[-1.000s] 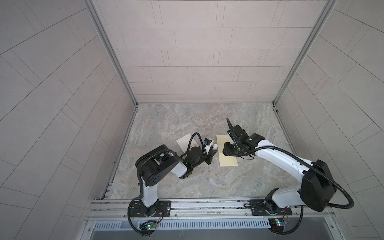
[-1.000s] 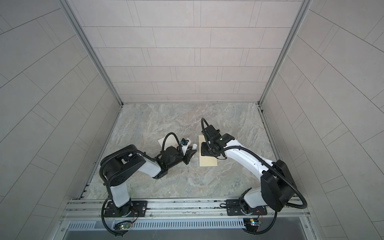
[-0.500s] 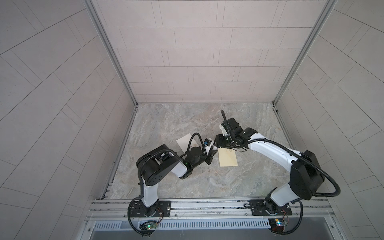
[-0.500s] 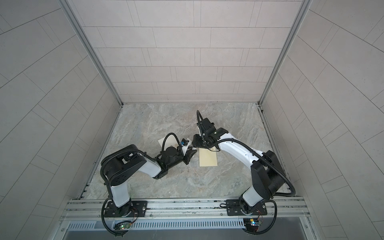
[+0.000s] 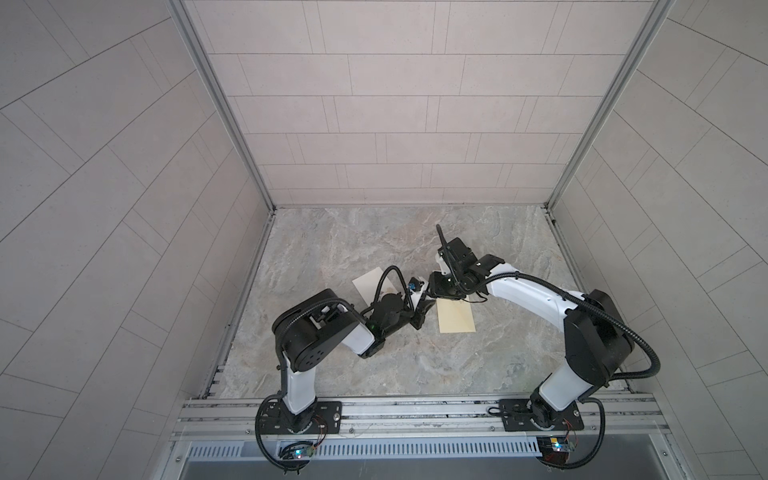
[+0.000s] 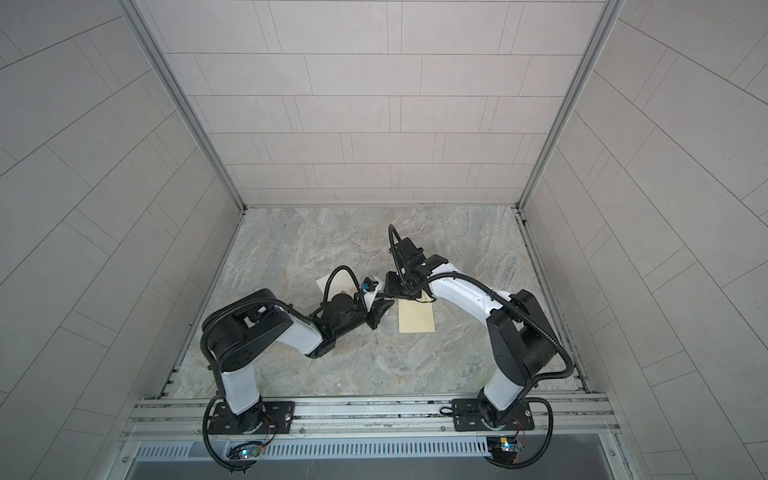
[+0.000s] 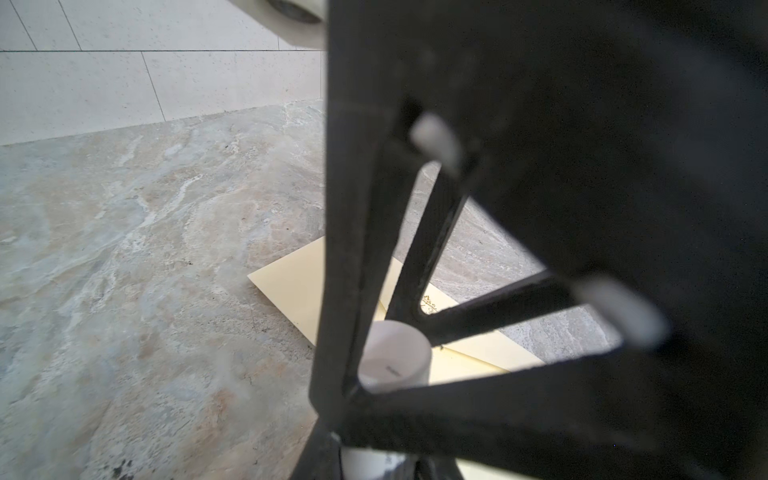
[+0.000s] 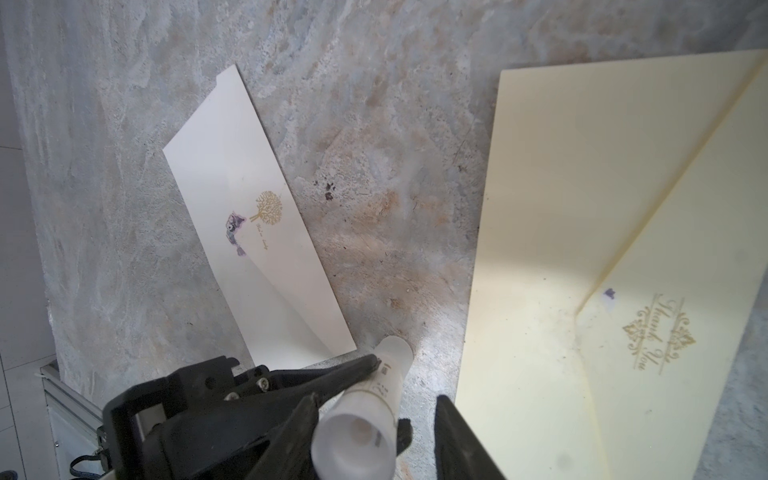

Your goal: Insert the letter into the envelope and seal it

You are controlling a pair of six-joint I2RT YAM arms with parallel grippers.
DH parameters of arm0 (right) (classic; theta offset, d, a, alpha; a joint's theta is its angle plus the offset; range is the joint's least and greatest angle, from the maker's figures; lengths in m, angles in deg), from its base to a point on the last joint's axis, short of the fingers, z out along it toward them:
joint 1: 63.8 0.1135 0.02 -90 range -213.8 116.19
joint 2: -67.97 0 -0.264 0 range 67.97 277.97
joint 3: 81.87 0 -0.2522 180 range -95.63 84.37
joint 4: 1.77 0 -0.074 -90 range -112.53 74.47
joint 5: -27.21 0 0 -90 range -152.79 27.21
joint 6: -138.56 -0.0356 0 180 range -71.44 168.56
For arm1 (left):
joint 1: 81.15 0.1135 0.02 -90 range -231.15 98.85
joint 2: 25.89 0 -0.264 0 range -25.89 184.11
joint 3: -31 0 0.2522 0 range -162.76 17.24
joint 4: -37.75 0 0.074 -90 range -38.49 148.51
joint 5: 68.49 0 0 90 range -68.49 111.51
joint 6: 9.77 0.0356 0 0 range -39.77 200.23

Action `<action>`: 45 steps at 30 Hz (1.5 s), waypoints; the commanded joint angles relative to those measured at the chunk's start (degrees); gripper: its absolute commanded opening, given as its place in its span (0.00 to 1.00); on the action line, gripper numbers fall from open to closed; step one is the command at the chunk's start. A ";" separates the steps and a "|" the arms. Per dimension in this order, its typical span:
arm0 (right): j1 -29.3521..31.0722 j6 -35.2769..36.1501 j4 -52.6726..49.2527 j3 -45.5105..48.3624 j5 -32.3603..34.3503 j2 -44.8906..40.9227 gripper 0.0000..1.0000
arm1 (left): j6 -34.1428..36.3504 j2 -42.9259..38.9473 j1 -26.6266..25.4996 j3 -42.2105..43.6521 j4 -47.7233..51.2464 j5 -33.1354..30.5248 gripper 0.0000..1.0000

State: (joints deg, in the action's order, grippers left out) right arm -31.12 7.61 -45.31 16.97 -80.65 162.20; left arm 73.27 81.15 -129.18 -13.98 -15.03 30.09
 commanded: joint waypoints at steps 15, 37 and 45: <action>0.87 1.94 -2.52 -3.41 1.28 2.44 0.19 | 0.37 -0.95 -0.25 0.60 0.69 -1.81 0.11; 9.47 2.28 -5.89 -4.82 13.12 4.60 0.14 | 1.16 -6.96 -0.23 3.90 1.49 -3.53 0.46; 13.21 0.20 -8.03 -3.91 21.78 7.47 0.13 | 0.88 -10.73 -0.23 6.39 2.53 -4.60 0.47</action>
State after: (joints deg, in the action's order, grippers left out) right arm -19.40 8.64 -49.53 12.36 -60.13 166.86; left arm 72.83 72.08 -129.18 -7.64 -12.04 26.72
